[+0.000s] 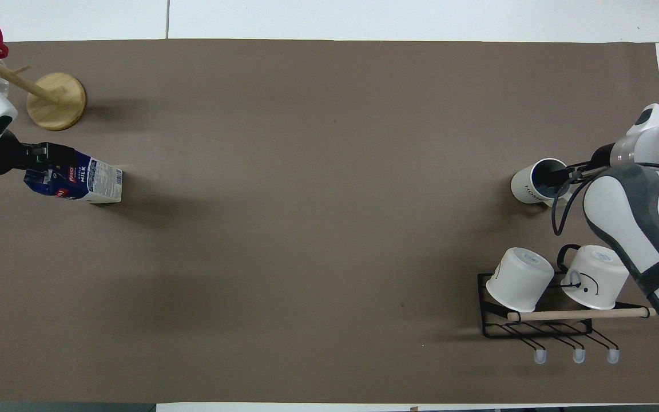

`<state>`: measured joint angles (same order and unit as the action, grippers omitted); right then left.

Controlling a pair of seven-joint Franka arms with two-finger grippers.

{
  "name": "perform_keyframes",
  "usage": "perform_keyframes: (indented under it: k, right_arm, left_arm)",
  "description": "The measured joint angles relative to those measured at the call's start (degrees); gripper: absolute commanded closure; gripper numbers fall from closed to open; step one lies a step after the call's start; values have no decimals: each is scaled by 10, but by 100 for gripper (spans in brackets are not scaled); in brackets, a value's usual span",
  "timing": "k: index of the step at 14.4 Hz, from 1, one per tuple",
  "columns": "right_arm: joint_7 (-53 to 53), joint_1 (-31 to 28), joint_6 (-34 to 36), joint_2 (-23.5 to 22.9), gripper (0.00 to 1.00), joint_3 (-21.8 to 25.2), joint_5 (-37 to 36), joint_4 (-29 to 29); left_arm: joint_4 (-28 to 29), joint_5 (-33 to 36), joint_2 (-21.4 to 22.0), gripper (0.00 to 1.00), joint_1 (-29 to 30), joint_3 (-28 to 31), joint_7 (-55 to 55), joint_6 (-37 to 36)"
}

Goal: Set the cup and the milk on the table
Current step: 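Grasp the white mug rim with the right gripper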

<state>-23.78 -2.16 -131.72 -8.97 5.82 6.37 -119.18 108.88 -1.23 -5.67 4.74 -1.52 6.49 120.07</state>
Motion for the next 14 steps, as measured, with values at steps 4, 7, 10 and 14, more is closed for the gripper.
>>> perform_keyframes:
  k: [4,7,10,14]
  right_arm:
    - [-11,1,-44,0,20,0,1,-22]
    - [-11,1,-53,0,39,0,3,-28]
    - [-11,1,-59,-9,100,0,19,-28]
    - [-11,1,-47,-11,100,0,26,-11]
  left_arm:
    - [13,0,0,0,0,0,-2,19]
    - [13,0,0,0,0,0,-5,21]
    - [13,0,3,64,0,0,-6,23]
    - [13,0,6,100,0,0,-7,23]
